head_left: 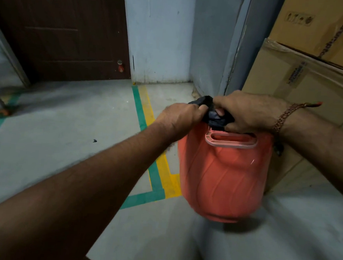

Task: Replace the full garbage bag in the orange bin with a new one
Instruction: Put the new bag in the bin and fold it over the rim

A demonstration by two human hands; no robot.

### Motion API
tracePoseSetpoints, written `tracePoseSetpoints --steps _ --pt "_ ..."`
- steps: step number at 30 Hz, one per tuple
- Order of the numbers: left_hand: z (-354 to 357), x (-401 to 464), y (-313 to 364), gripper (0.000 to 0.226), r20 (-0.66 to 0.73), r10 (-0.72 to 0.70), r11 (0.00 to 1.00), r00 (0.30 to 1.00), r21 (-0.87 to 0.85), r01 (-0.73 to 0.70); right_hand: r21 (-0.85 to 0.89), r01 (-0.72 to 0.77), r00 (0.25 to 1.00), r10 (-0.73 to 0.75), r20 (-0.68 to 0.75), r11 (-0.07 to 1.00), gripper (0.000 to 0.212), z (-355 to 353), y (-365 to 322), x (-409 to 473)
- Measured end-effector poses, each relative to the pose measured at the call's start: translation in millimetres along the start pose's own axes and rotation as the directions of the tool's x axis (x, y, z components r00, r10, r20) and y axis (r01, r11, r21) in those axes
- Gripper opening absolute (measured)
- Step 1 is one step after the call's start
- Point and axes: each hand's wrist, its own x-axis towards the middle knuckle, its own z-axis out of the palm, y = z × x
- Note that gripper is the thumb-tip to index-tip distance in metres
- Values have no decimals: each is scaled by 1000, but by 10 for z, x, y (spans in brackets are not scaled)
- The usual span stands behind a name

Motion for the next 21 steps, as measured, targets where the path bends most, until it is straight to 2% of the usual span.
tracePoseSetpoints --steps 5,9,11,14,16,17,19,20,21 --pt "-21 9 -40 21 30 -52 998 998 -28 52 -19 -12 997 10 -81 1000 31 80 37 -27" --pt "51 -35 -137 21 45 -91 995 995 -47 93 101 89 982 -70 -178 991 28 184 63 -15" --pt "60 -23 -144 23 57 -107 993 993 -49 110 203 40 986 -6 -165 978 31 130 99 -12" --pt "48 -4 -111 27 64 -108 993 992 -30 110 391 -68 993 99 -60 918 42 32 177 -21" --pt "27 -3 -98 30 59 -101 995 993 -17 102 447 -83 983 146 -109 891 41 21 190 -32" --pt "10 -4 -90 30 54 -99 995 994 -2 99 417 -88 964 182 -193 905 39 24 170 -32" --pt "-15 1 -64 30 44 -86 996 995 37 84 220 -104 906 184 -381 970 35 26 91 -14" --pt "-19 8 -46 29 41 -73 996 996 46 72 139 -102 903 150 -402 985 36 32 32 14" --pt "-24 15 -26 29 37 -62 997 997 44 61 89 -94 925 120 -362 992 39 48 -23 54"
